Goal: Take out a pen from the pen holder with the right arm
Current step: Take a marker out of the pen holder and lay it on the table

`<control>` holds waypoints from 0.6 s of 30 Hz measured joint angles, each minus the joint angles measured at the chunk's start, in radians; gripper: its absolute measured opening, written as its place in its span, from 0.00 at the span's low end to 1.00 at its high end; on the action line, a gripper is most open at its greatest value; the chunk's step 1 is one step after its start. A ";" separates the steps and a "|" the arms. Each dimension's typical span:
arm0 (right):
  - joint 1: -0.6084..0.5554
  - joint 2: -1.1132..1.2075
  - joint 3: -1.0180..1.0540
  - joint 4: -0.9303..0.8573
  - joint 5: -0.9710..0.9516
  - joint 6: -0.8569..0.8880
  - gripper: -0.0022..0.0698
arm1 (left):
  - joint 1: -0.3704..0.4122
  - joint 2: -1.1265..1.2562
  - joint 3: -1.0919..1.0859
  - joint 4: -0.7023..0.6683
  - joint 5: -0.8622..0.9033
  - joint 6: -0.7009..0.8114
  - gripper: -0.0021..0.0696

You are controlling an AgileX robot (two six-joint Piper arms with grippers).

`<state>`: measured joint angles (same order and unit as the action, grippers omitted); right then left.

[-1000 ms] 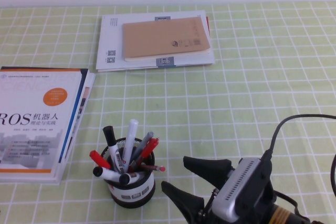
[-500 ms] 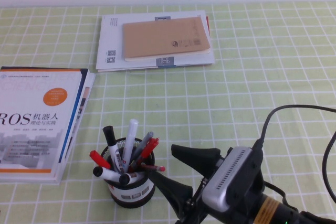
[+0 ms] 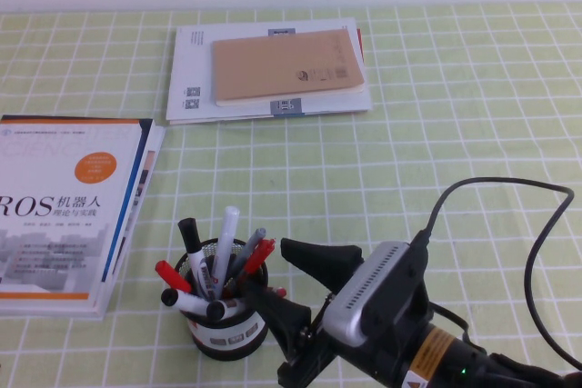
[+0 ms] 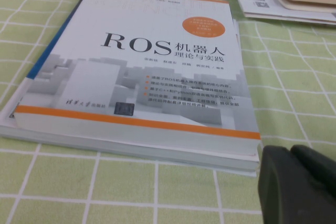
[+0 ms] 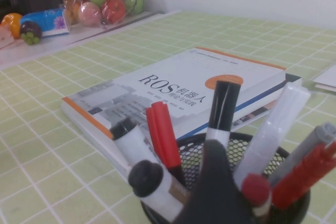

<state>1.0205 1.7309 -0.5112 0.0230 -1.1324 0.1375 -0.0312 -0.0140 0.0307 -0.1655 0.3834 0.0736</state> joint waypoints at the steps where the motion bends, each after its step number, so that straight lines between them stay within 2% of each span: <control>1: 0.000 0.003 -0.001 0.000 0.000 0.000 0.61 | 0.000 0.000 0.000 0.000 0.000 0.000 0.02; 4: 0.000 0.007 -0.003 0.007 0.000 0.000 0.58 | -0.003 0.000 0.000 0.000 0.000 0.000 0.02; 11: 0.000 0.007 -0.007 0.010 0.000 0.000 0.41 | -0.007 0.000 0.000 0.000 0.000 0.000 0.02; 18: 0.000 0.007 -0.007 -0.023 0.000 0.000 0.34 | -0.007 0.000 0.000 0.000 0.000 0.000 0.02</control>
<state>1.0205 1.7382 -0.5179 0.0000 -1.1324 0.1375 -0.0385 -0.0140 0.0307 -0.1655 0.3834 0.0736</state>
